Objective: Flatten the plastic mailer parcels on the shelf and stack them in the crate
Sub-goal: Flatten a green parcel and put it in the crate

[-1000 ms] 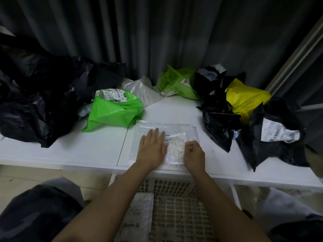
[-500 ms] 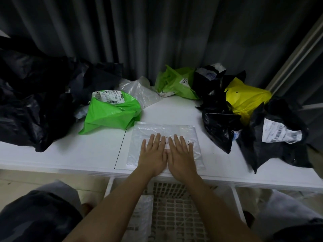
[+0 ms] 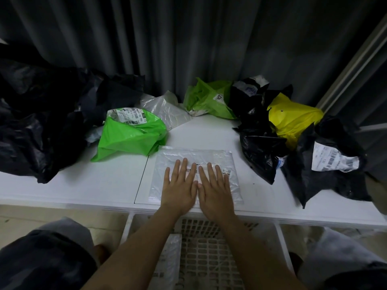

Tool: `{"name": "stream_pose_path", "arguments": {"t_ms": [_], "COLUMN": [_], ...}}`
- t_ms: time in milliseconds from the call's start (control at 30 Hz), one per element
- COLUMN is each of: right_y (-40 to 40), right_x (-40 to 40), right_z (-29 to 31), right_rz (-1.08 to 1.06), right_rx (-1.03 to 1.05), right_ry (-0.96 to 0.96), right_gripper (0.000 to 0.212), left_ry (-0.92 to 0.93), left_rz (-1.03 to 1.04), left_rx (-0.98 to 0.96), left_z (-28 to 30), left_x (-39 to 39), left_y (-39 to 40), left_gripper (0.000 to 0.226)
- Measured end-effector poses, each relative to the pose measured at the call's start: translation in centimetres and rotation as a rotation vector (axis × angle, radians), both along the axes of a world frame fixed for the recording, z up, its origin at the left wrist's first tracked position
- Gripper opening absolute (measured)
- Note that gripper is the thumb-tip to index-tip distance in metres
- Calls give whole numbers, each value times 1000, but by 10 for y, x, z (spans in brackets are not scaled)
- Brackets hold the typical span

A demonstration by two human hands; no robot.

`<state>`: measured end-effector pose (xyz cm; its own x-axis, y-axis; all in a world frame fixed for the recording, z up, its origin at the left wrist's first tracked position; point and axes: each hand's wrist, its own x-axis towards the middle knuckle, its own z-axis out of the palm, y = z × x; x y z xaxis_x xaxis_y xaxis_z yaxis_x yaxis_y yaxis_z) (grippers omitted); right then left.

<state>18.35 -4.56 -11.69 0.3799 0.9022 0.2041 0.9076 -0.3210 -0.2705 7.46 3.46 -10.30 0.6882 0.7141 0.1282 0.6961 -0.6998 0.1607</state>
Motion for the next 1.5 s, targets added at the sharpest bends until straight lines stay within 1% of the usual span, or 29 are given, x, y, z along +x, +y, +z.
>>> {"name": "stream_pose_path", "arguments": {"t_ms": [233,467,567,667,767,900,1067,1233,1333,1500], "right_y": [0,1,2,3,3,3,4,4,4,4], "right_x": [1,2,3,3,2,2,1,1,0,-1], "right_z": [-1,-5,-6,-6,-6,-5,-5,-4,0,2], "right_rz": [3,-16,-16,-17,-16,-22,-26,-20,-33,-41], "right_rx": [-6,-21,-21,-21,-27,-39,-50,-76,-103,-109], "right_ry": [-16,-56,-64,-64,-67,-69,-71,-59,-51,-37], "right_gripper": [64,54,53,53,53,54,53,55,60,62], "left_ry": [6,6,14,25,43,45,59,94,122,102], "left_rz": [-1,7,9,6,-8,15,24,14,24,20], "left_rx": [14,7,7,-30,-2,-17,-38,-85,-79,-91], "left_z": [-4,-5,-8,-5,-7,-3,-2,-2,1,1], "left_x": [1,2,3,3,3,4,6,6,6,6], "left_y": [1,1,1,1,1,0,0,-1,-2,-2], "left_gripper": [55,56,57,64,72,63,60,77,80,80]}}
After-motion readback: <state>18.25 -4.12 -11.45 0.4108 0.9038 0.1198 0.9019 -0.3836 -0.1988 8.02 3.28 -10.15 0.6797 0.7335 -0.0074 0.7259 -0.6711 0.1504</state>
